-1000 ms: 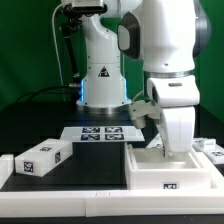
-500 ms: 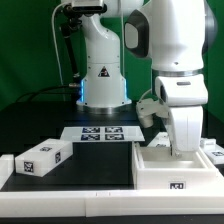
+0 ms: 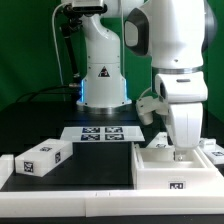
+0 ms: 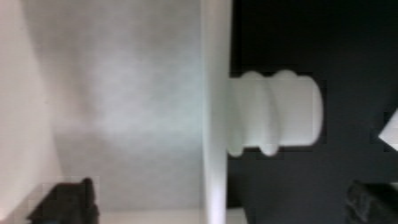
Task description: Assemble cabinet
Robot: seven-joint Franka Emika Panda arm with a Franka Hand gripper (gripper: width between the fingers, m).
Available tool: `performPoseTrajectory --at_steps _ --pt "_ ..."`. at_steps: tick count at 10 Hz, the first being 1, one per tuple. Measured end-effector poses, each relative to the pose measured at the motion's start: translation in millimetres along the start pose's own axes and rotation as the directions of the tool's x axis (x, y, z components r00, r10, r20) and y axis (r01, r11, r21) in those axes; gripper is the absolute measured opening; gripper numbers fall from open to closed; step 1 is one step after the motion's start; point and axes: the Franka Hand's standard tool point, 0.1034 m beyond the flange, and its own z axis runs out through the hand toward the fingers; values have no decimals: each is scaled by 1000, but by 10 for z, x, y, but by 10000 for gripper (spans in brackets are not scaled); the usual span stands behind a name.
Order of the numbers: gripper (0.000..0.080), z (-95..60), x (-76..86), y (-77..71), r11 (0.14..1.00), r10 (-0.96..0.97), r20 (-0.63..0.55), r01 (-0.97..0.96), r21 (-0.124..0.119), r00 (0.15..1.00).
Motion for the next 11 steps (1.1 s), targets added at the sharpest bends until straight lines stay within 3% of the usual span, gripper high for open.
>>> performPoseTrajectory --at_steps 1,4,6,7,11 --pt "760 -123 70 -30 1000 -7 -1 7 -15 1000" --pt "797 -343 320 -174 999 23 -6 -23 -37 1000" --pt "797 -359 572 -273 999 38 -17 -39 -37 999" --pt "797 -358 706 -291 995 83 -33 -85 -49 996" --pt "797 -343 680 -284 997 61 -33 -62 -50 998"
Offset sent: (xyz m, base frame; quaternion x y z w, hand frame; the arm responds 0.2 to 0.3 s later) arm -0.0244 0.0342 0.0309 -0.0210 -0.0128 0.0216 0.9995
